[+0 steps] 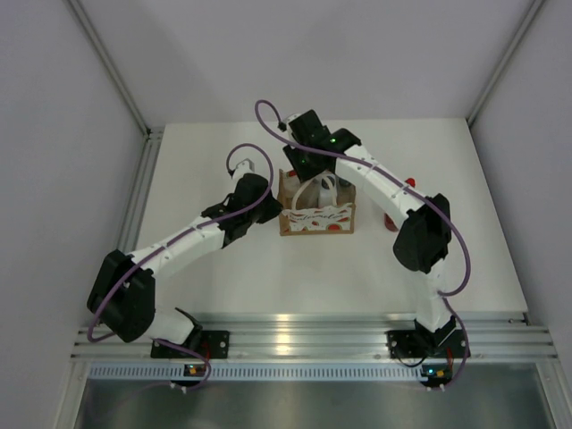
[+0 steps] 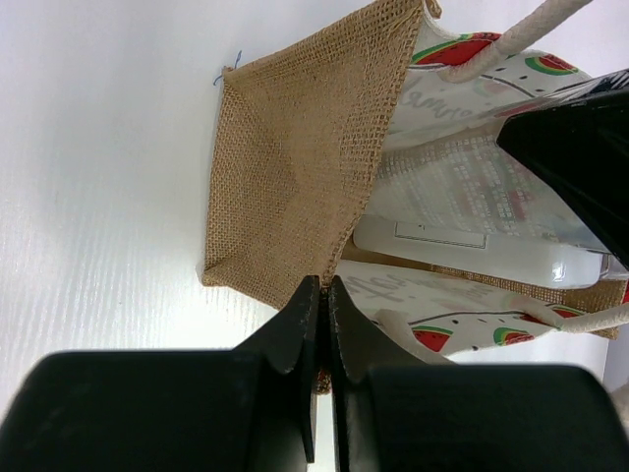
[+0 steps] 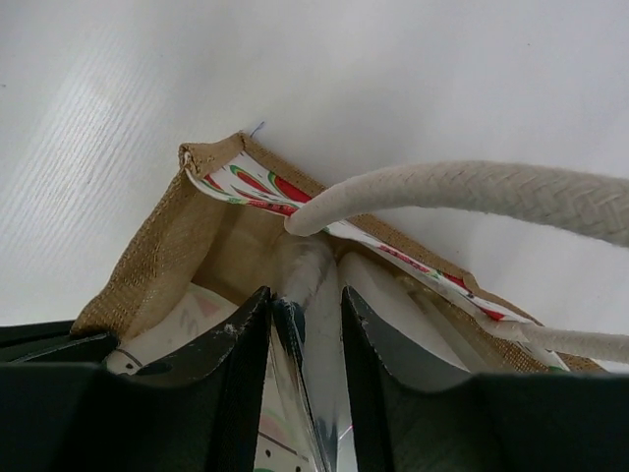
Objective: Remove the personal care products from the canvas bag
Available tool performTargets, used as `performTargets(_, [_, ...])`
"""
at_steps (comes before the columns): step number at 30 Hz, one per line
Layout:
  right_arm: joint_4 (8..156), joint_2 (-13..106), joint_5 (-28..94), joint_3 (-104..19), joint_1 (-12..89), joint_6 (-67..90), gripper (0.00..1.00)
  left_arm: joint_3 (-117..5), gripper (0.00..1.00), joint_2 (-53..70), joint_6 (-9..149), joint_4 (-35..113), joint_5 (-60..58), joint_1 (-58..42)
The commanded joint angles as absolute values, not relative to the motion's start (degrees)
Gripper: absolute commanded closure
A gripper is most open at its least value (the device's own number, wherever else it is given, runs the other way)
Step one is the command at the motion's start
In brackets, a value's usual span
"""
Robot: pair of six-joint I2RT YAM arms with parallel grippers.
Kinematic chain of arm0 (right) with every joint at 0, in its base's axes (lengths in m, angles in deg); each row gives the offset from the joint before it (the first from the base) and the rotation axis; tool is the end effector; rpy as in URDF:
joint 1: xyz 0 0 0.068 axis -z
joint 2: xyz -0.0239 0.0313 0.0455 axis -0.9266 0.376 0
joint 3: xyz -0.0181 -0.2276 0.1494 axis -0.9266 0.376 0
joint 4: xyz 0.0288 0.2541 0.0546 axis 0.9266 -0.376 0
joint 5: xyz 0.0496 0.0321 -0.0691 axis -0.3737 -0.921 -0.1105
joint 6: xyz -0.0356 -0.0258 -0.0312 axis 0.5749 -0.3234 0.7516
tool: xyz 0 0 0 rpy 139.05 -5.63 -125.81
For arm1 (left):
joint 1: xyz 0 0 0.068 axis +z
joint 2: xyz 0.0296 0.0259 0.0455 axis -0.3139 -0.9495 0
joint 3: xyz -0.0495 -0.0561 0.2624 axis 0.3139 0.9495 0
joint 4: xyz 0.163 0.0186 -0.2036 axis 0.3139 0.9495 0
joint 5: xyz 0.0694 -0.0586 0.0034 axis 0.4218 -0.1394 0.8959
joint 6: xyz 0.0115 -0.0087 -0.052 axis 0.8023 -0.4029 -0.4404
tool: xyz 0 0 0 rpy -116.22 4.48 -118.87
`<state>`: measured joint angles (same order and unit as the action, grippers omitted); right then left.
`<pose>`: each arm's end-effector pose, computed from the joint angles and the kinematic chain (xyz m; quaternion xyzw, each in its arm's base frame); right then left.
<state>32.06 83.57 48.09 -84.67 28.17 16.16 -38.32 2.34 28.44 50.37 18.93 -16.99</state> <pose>0.3556 0.2900 0.3215 -0.2834 0.8958 0.0648 0.3362 0.2600 -0.1753 0.2529 -0.1801 0.8696 -0.2500 0.3858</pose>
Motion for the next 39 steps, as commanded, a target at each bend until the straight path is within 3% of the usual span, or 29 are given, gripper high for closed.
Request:
performTargets(1, [28.69,83.22,47.02,-86.95,27.84,17.67,0.66,-38.54,1.0,0.47,28.74,54.29,19.29,-16.86])
performTargets(6, [27.55,84.01,45.79,-86.86,27.84,17.67,0.67,-38.71,1.0,0.03,28.74,54.38,19.2,-16.78])
performTargets(16, [27.63,82.43,45.0,-89.5,27.84,17.76,1.0,-38.71,1.0,0.12,28.83,54.38,19.11,-16.78])
performTargets(33, [30.53,78.04,47.02,-91.17,27.84,17.58,1.0,-38.36,1.0,0.65,28.91,54.29,19.46,-16.78])
performTargets(39, [30.62,81.81,45.88,-90.64,28.1,17.76,1.0,-38.45,1.0,0.56,28.83,54.29,19.29,-16.78])
